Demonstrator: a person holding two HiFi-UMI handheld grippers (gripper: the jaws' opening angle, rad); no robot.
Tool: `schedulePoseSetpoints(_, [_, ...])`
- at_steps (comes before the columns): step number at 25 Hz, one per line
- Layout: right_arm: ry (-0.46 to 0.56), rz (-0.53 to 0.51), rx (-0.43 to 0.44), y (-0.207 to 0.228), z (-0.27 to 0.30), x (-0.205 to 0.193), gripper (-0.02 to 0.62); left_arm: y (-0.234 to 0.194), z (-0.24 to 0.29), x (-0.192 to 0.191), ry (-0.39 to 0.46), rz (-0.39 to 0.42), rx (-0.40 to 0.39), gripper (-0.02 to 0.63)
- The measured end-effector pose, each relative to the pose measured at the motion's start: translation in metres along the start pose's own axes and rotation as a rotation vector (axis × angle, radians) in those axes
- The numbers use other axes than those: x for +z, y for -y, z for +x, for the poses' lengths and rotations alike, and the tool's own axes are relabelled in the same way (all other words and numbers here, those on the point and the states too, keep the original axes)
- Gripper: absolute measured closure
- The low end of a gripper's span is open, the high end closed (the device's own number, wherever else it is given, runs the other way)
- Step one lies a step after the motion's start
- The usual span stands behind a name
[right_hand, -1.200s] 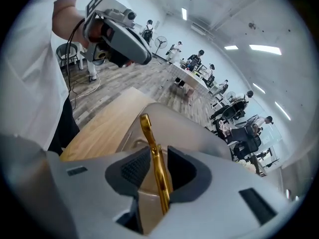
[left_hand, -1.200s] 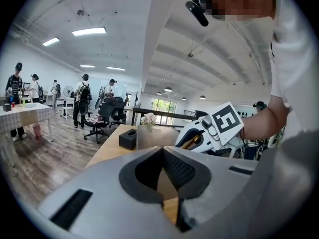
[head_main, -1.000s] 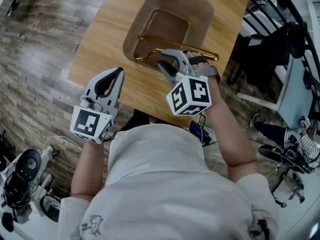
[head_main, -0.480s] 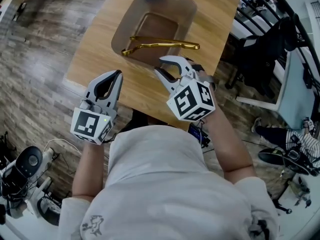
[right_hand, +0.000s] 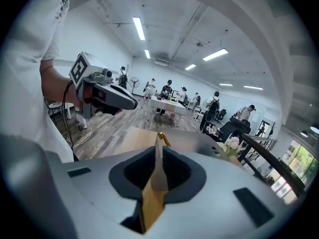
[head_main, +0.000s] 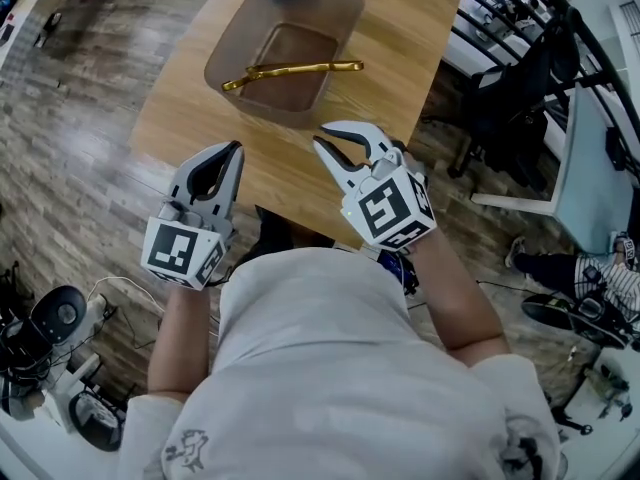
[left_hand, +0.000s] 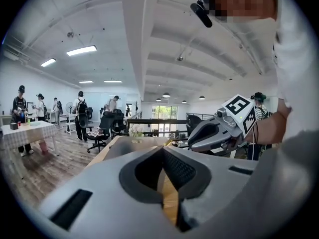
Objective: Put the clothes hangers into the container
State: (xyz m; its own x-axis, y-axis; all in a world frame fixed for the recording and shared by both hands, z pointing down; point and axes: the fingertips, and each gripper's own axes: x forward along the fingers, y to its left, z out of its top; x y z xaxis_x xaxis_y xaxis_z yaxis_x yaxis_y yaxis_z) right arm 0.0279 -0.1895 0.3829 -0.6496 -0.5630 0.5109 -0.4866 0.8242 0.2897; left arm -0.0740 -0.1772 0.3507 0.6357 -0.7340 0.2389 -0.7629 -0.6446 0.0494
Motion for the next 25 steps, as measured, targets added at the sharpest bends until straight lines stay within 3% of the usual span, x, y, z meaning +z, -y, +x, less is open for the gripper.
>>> schedulePoseSetpoints(7, [0.056, 0.047, 0.004, -0.018, -0.041, -0.011, 0.586, 0.044, -0.018, -0.001, 0.011, 0.005, 0.013, 0.600])
schedulePoseSetpoints(14, [0.082, 0.041, 0.025, -0.034, -0.072, -0.018, 0.589, 0.071, -0.041, -0.010, 0.000, -0.018, 0.060, 0.600])
schedulePoseSetpoints(25, [0.149, 0.105, 0.013, -0.060, -0.084, -0.002, 0.589, 0.073, -0.078, -0.011, 0.006, -0.005, 0.069, 0.600])
